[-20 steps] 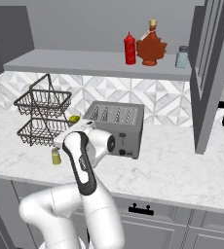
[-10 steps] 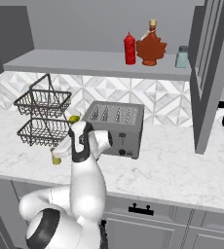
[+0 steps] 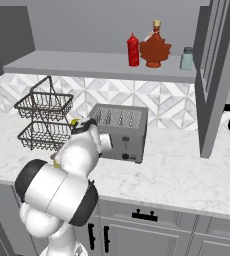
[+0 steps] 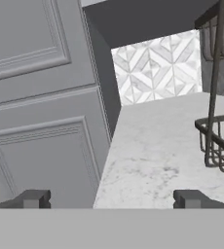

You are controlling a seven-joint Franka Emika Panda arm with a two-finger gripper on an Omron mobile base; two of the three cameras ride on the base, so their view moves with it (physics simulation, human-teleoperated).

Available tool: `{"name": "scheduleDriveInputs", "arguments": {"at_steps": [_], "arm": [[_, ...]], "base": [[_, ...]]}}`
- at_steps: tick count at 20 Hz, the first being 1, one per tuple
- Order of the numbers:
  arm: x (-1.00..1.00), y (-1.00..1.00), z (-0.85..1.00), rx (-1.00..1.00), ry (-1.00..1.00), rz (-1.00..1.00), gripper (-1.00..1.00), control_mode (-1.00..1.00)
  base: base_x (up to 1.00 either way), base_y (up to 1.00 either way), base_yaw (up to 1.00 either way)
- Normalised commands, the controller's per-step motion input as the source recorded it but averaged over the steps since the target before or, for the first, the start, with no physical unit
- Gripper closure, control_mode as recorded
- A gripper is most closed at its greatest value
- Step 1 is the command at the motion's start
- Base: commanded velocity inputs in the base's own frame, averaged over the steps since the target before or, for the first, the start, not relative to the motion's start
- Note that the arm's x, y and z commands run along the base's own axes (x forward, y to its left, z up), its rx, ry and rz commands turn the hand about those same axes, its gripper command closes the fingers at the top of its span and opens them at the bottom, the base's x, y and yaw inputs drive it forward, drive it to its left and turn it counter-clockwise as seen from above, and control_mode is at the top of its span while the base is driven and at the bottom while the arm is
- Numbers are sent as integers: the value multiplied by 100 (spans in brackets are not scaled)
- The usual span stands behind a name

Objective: Put the shaker and condiment bottle from the counter next to their counterparts in the cabinet.

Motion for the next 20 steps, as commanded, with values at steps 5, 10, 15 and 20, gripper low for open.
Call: {"name": "scheduleDriveInputs", "arguments": {"at_steps": [5, 10, 15, 20], "arm": [[3, 19, -32, 0, 2, 3, -100, -100], [1, 0, -6, 0, -9, 0, -100, -100], [0, 0, -1, 0, -14, 0, -100, -100], [0, 5, -14, 0, -7, -5, -100, -100]], "base": [[0, 0, 0], [0, 0, 0], [0, 0, 0], [0, 0, 0]]}}
